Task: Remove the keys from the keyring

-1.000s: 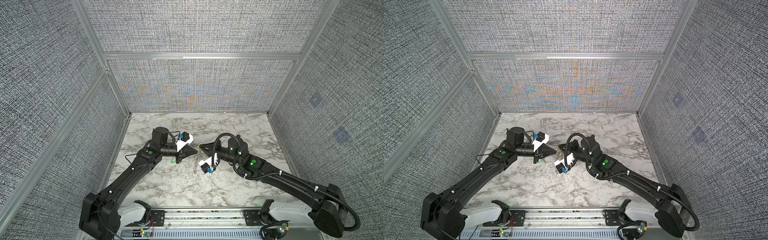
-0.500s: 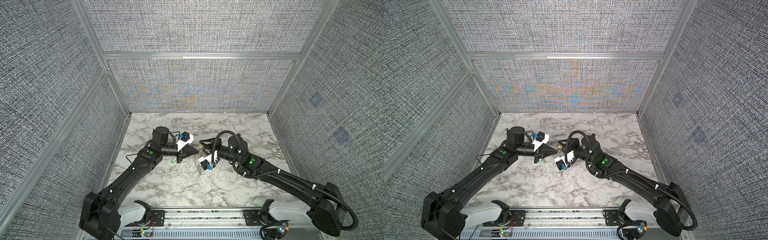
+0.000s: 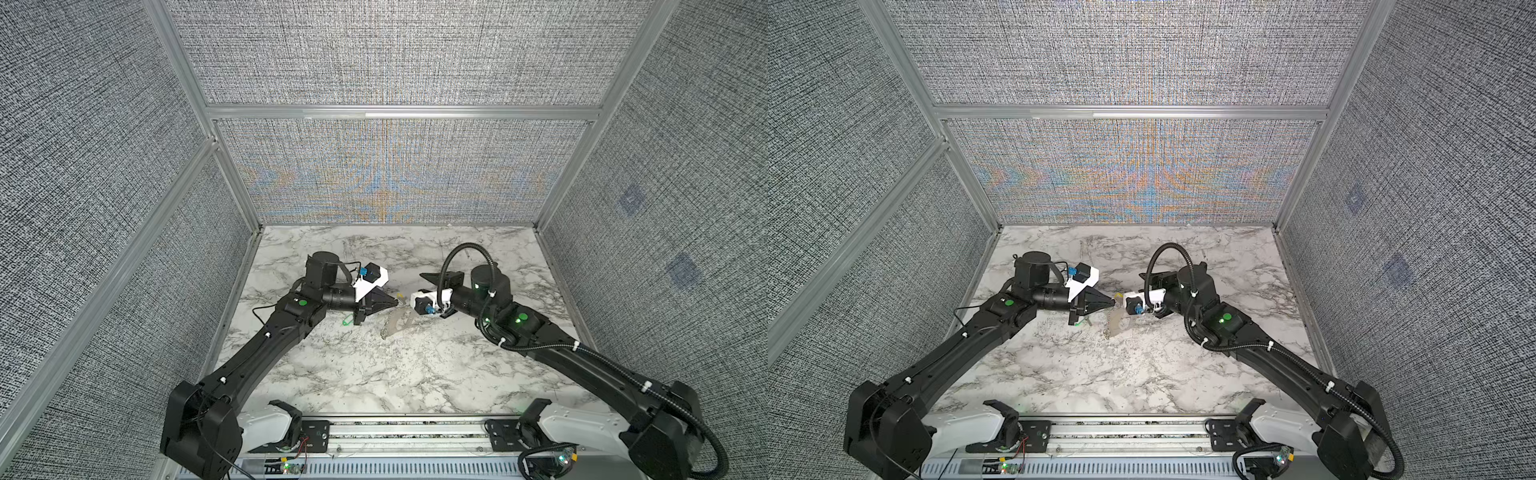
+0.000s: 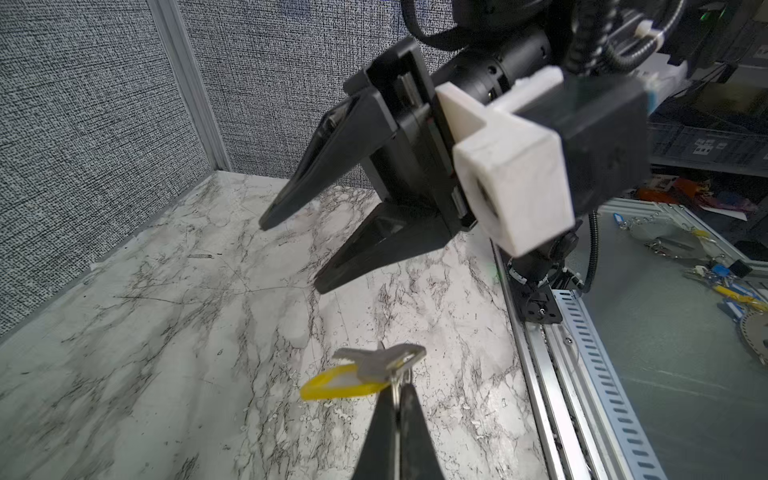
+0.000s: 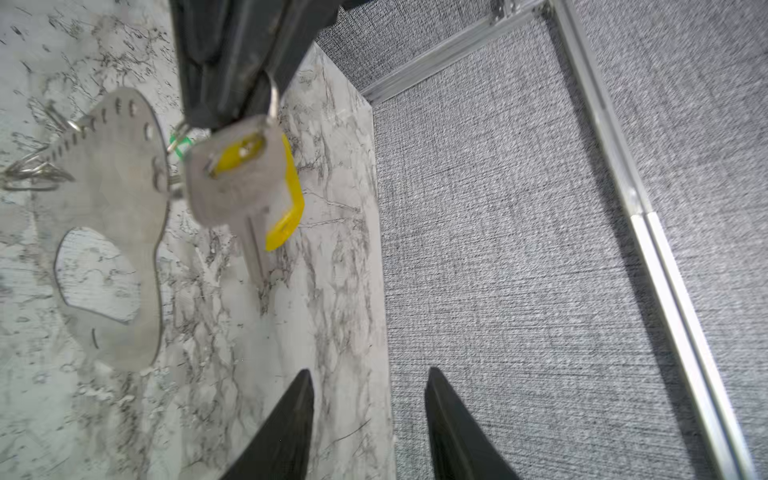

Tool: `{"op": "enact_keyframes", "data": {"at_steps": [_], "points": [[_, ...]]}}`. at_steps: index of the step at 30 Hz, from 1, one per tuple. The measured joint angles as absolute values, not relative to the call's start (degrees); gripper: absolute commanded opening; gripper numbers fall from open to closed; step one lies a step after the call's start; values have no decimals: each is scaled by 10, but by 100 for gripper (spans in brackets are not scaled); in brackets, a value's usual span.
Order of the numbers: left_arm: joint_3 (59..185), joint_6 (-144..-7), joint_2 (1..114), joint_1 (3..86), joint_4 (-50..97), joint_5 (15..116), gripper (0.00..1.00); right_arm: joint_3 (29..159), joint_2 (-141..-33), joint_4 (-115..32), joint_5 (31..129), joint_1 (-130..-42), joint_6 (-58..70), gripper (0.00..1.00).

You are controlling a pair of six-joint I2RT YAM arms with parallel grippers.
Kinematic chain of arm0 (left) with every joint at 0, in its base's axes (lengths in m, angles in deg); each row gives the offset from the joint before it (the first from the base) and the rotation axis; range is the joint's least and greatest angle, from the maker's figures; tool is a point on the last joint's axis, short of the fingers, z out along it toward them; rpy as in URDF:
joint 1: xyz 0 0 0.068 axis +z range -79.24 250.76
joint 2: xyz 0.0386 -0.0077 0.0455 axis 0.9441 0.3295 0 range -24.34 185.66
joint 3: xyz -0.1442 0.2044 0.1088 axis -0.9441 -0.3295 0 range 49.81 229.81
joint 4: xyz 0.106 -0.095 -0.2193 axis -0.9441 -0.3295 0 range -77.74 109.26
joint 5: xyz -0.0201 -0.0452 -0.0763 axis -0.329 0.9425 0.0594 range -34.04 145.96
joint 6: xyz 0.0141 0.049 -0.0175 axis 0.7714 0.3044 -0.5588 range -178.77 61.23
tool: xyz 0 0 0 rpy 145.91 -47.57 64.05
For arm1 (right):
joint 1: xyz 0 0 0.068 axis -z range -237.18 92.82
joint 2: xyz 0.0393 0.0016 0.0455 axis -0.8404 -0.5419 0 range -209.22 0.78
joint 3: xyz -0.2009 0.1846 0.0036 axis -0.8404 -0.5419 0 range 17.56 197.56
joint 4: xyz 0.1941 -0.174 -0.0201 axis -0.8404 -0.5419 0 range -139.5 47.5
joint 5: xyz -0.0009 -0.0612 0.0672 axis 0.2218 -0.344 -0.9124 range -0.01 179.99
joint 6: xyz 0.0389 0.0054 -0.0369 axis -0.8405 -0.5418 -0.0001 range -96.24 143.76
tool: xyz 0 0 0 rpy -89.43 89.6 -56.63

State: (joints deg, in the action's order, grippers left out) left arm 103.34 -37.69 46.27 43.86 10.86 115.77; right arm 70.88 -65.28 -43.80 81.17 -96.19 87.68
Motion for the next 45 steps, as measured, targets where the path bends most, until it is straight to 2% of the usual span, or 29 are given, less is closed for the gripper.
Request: {"op": "enact_keyframes", "data": {"at_steps": [7,12,19,26,34,40,45], "points": [[1041,-350,463,434,84,1138,0,784,-639,-527,714,-930,761,36],[1041,-334,457,424,74,1119,0,802,-645,-570,637,-928,711,35],[1041,-318,452,418,73,1100,0,788,-653,-581,625,-928,575,36],[1035,-314,452,417,76,1094,0,727,-619,-495,645,-921,237,38],[1032,-323,461,417,102,1095,0,643,-626,-368,673,-918,-184,51],[1032,-336,465,417,119,1098,0,631,-639,-297,666,-919,-372,60],[1032,-344,471,417,136,1100,0,601,-642,-243,660,-922,-493,61]]}}
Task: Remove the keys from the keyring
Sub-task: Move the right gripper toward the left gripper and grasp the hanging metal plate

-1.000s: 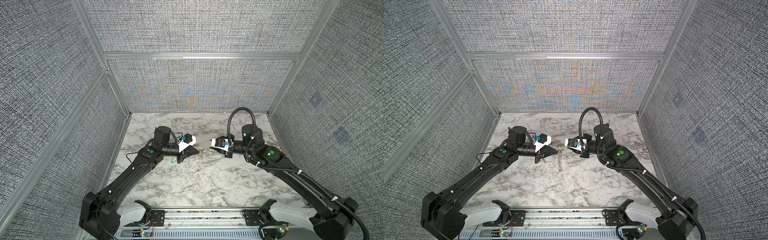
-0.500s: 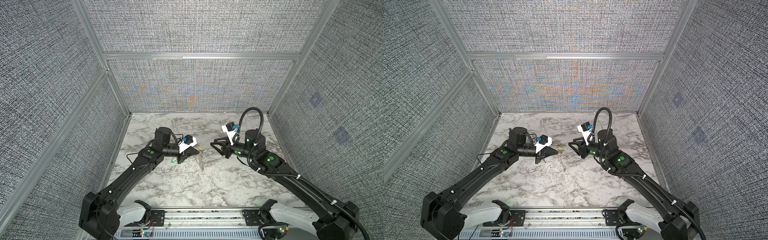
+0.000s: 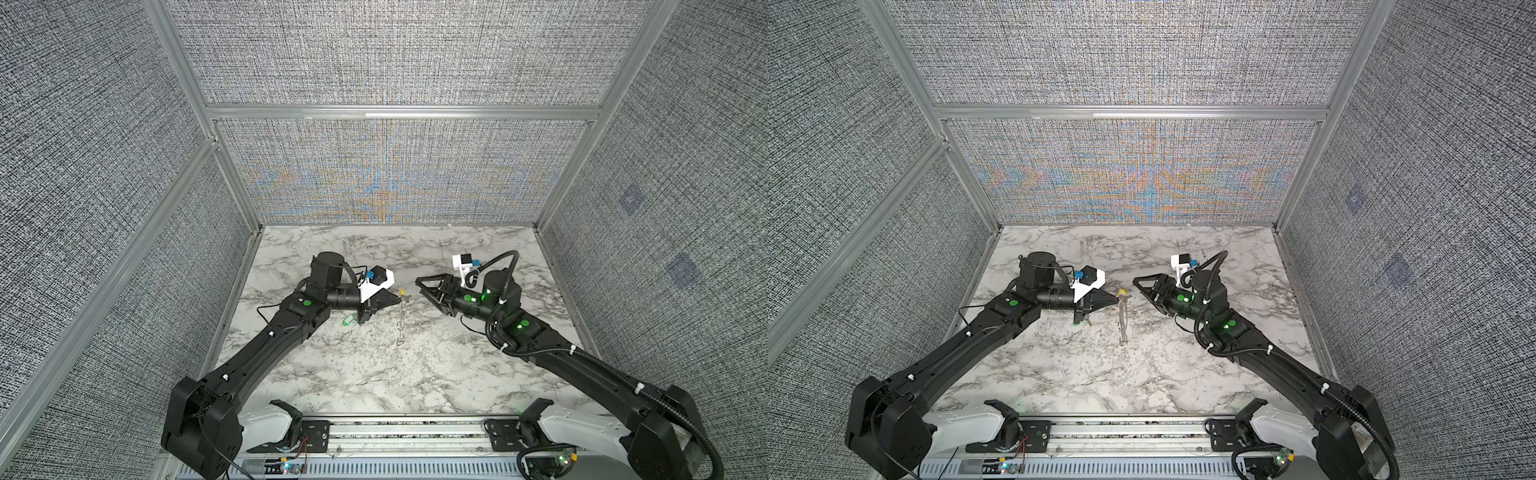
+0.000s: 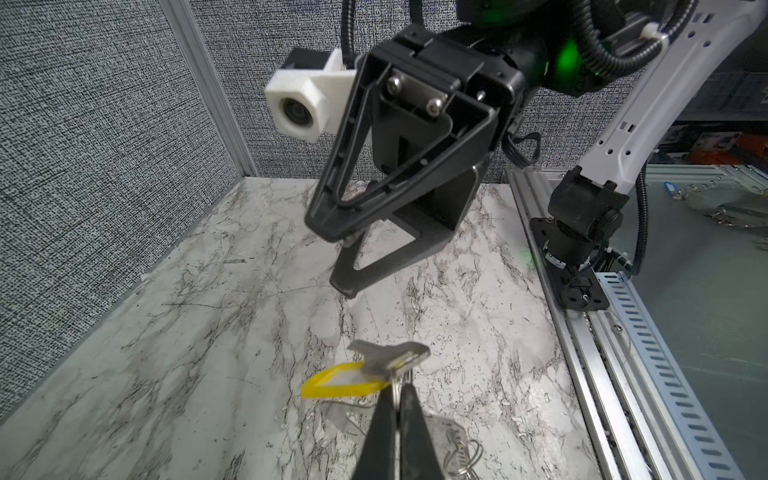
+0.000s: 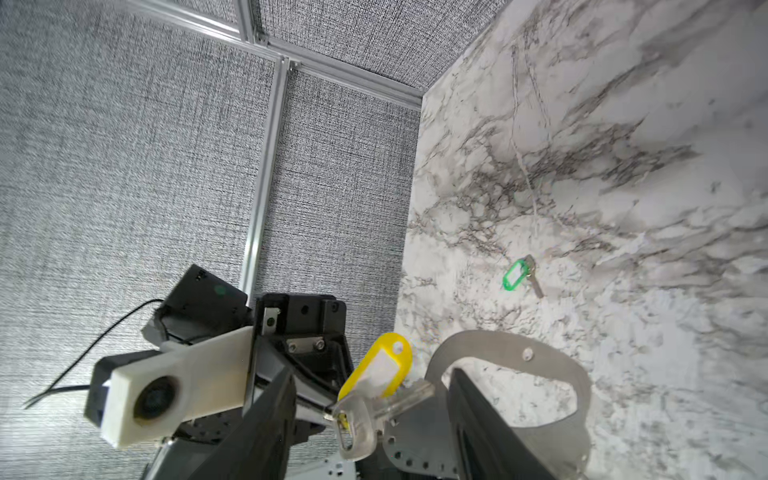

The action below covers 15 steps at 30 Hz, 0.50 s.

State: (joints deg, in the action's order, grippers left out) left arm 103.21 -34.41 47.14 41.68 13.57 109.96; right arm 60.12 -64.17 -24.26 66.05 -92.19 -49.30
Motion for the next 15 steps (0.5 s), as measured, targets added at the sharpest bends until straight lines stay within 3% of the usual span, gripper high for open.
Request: {"op": "enact_keyframes", "data": {"at_steps": [15], "points": [[1037,-367,489,415,174,1116,0,554,-659,-146,666,-940,-626,61]]}}
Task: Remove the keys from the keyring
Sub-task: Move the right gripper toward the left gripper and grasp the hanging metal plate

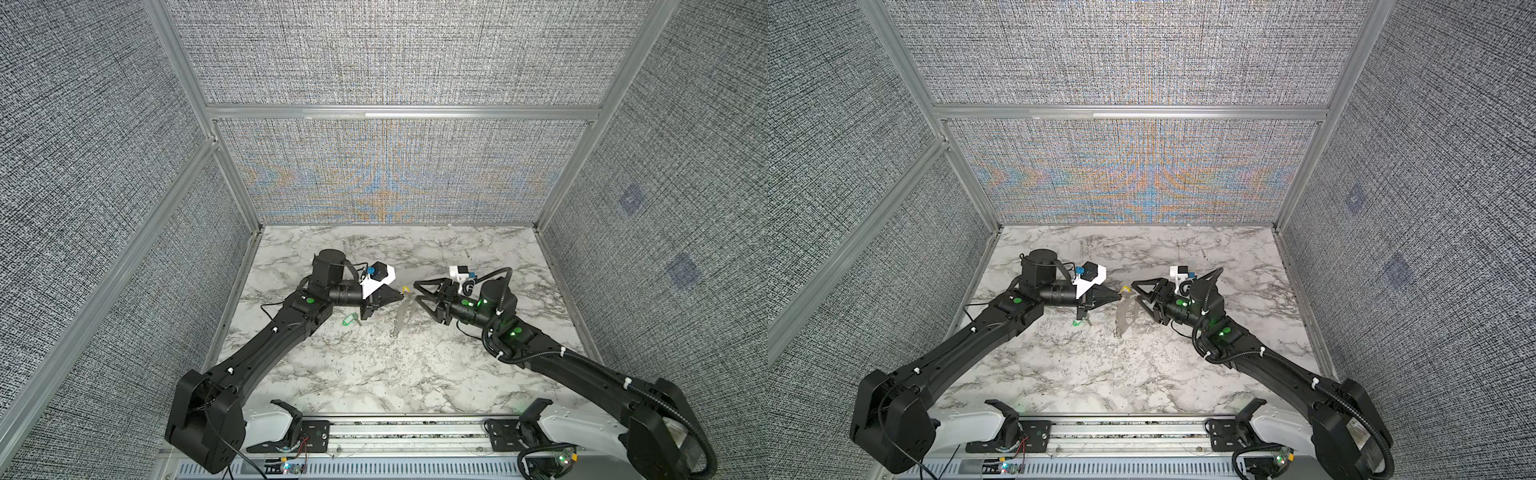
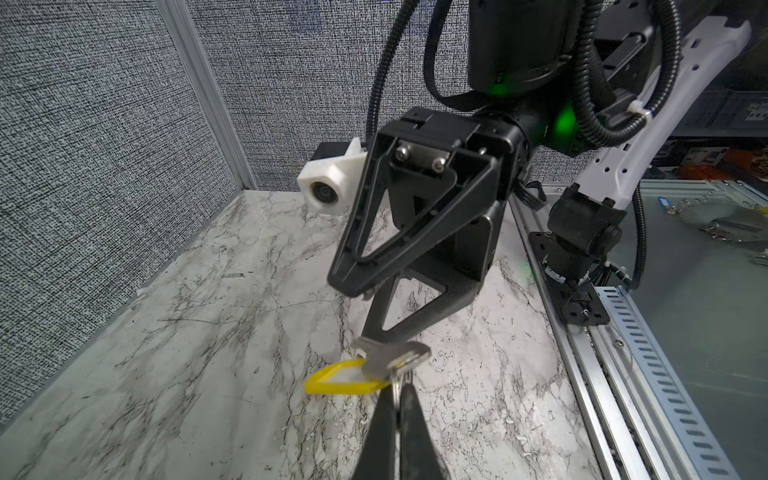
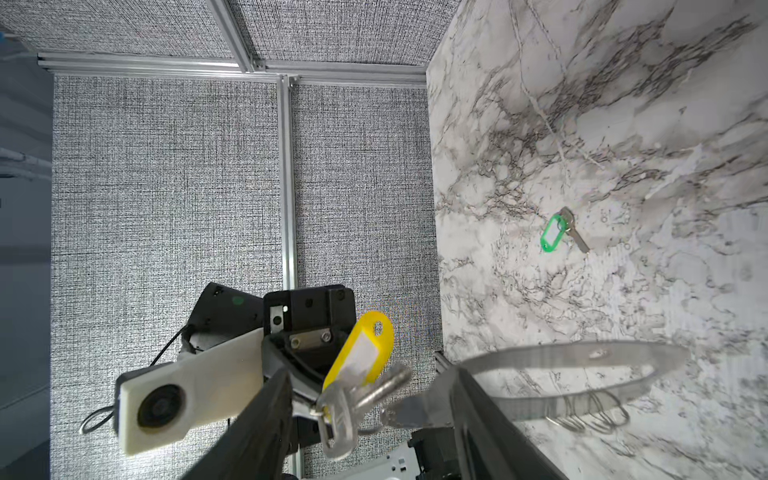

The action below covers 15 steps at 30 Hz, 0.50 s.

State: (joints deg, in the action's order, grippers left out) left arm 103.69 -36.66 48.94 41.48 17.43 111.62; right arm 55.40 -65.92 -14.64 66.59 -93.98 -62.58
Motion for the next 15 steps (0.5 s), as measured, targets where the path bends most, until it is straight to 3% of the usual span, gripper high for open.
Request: {"op": "enact_keyframes", "data": {"at_steps": [15], "points": [[1037,-368,489,405,175,1116,0,551,-694,-59,655,-950,-656,50]]}}
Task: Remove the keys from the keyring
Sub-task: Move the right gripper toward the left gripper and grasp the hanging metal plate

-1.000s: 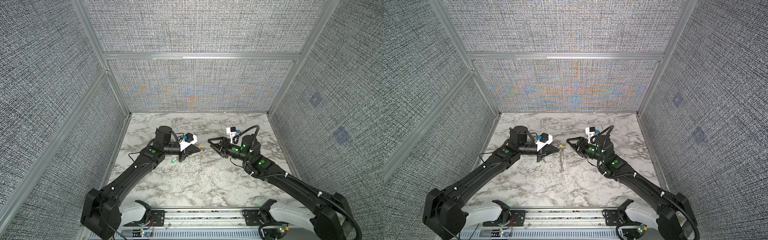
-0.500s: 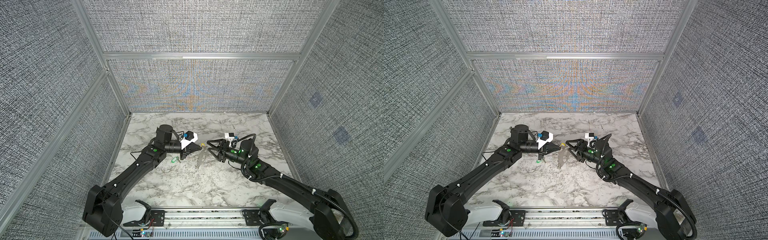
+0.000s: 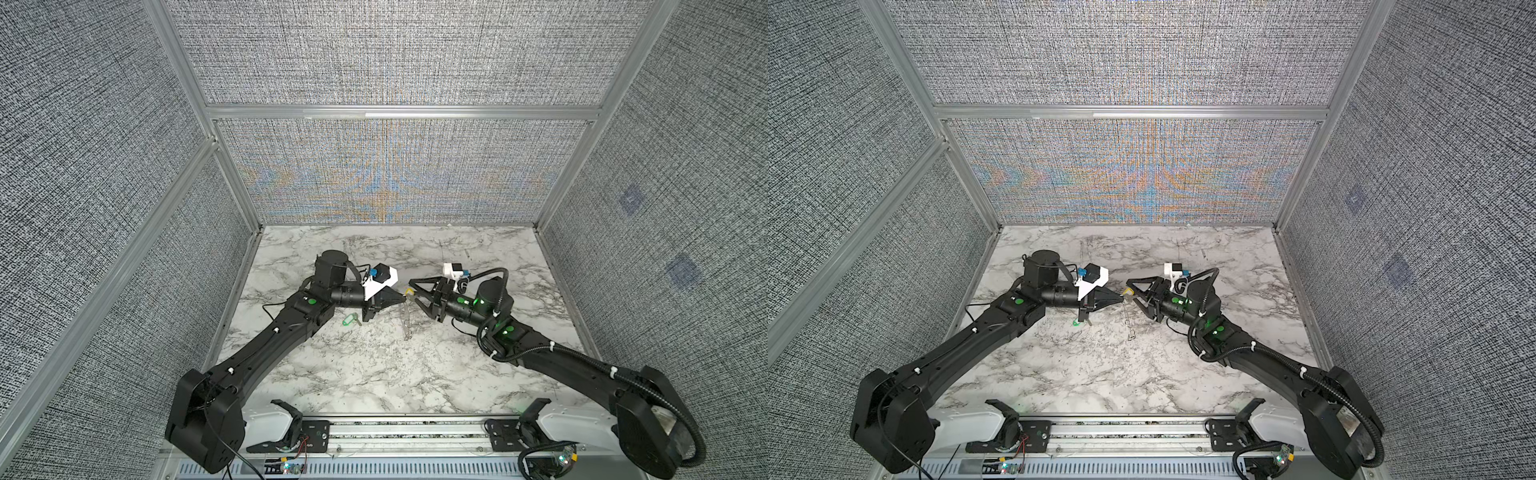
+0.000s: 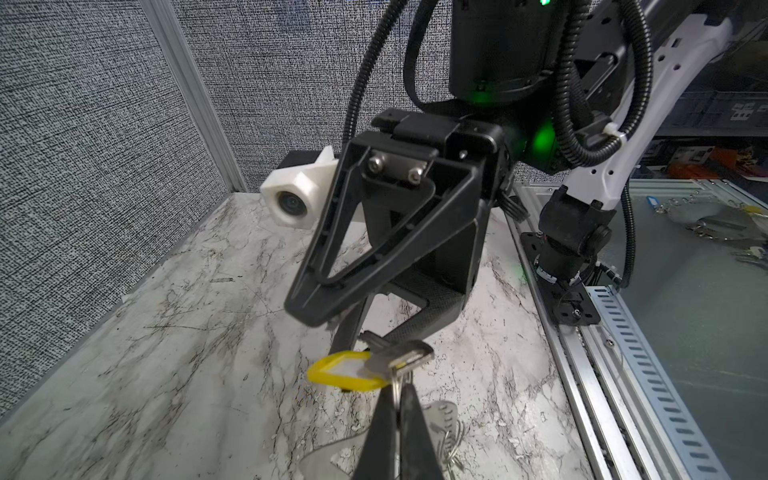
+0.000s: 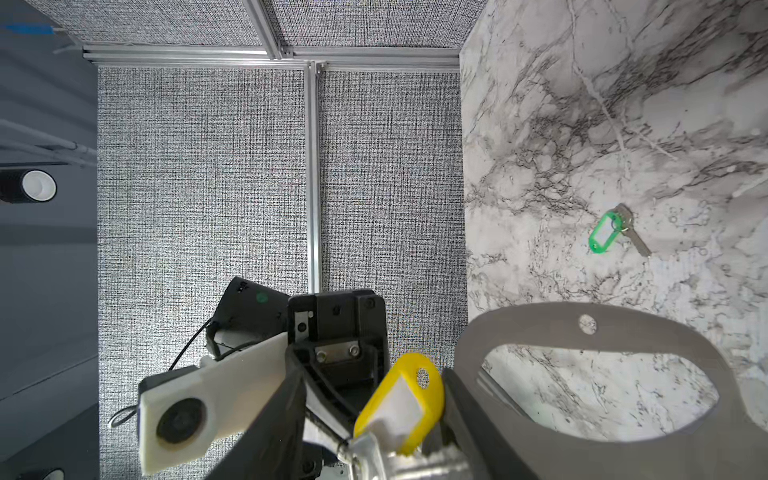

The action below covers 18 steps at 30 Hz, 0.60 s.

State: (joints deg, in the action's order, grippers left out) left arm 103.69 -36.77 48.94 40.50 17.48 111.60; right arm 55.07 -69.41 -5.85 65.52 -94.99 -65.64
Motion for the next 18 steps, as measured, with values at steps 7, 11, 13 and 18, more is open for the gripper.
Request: {"op": "enact_keyframes", "data": {"at_steps": [7,11,13,18], "points": [[1036,-368,490,405,178,1115,0,551,-706,-28,648,-954,-669,43],[1032,-368,490,405,178,1114,0,551,-698,-25,645,-955,-668,38],[1032,-368,490,404,178,1114,0,551,-692,-27,645,-955,-667,35],[1031,-368,489,404,178,1111,0,551,-685,-33,646,-956,-662,34]]}}
